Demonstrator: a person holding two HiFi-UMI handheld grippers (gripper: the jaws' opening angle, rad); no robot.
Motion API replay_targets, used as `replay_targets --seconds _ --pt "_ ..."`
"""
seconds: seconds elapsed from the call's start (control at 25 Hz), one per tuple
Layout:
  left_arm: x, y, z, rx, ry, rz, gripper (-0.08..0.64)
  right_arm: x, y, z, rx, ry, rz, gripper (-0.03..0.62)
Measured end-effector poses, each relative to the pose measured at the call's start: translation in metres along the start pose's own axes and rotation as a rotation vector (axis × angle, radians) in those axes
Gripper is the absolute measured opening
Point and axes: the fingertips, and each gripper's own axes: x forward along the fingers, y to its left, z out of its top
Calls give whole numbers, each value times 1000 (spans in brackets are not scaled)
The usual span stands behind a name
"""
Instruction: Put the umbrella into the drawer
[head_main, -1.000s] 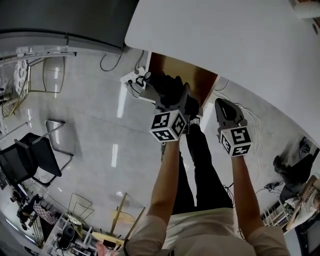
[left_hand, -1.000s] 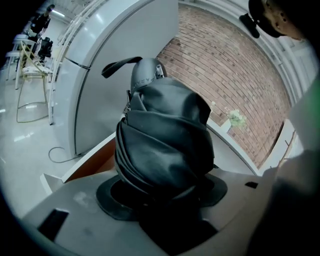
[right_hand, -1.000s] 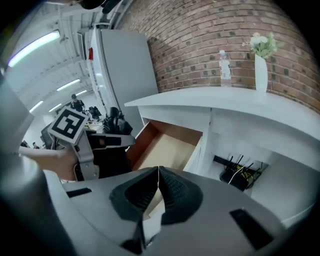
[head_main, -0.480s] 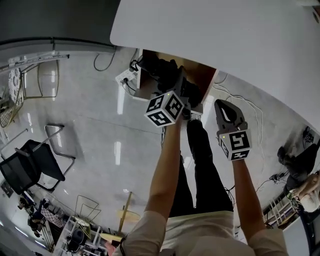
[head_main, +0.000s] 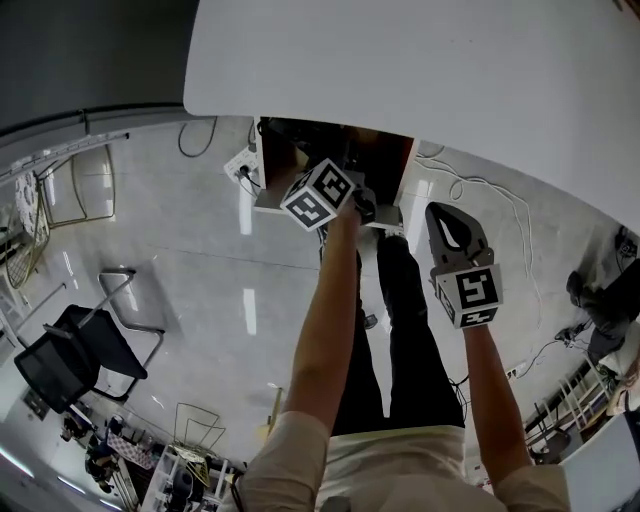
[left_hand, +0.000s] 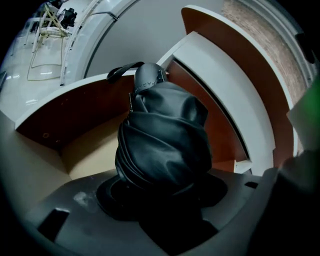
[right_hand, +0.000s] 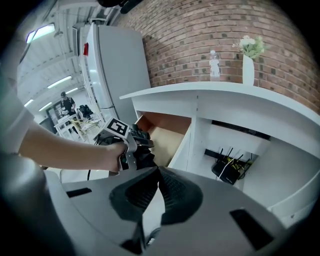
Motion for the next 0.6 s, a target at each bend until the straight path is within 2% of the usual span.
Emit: replay_targets --seconds 0.12,0.32,0.6 --pt "7 11 -7 -63 14 65 265 -7 -9 -8 30 -1 -20 67" --pt "21 10 -8 -29 64 67 265 -15 -19 -17 74 0 -81 67" --pt "29 21 -11 -53 46 120 265 -20 -20 -18 95 -14 -103 67"
